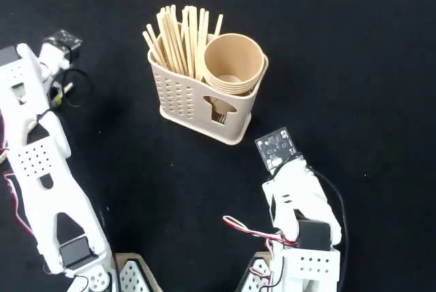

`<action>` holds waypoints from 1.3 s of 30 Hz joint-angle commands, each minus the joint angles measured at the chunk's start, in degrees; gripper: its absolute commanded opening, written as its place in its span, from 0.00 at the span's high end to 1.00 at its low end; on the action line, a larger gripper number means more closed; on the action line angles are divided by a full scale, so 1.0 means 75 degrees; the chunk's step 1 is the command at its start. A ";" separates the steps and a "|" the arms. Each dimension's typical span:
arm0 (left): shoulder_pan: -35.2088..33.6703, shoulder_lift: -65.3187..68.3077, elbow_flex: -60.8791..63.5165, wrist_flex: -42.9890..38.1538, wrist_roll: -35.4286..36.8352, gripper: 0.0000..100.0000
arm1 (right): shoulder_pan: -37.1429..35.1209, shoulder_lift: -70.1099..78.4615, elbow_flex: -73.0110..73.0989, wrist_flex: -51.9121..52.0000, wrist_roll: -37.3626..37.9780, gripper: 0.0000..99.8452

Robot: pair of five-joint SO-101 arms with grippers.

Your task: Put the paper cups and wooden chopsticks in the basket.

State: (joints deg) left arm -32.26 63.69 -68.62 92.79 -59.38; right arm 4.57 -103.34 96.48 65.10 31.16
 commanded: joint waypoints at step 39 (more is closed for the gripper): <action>-0.0510 0.0703 -0.0029 -0.0129 -0.0891 0.97 | -0.0070 -0.0545 -0.0029 -0.0129 0.0023 0.95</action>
State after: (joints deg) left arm -35.08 66.77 -68.44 92.35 -62.90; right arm 4.57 -103.34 96.48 65.10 31.16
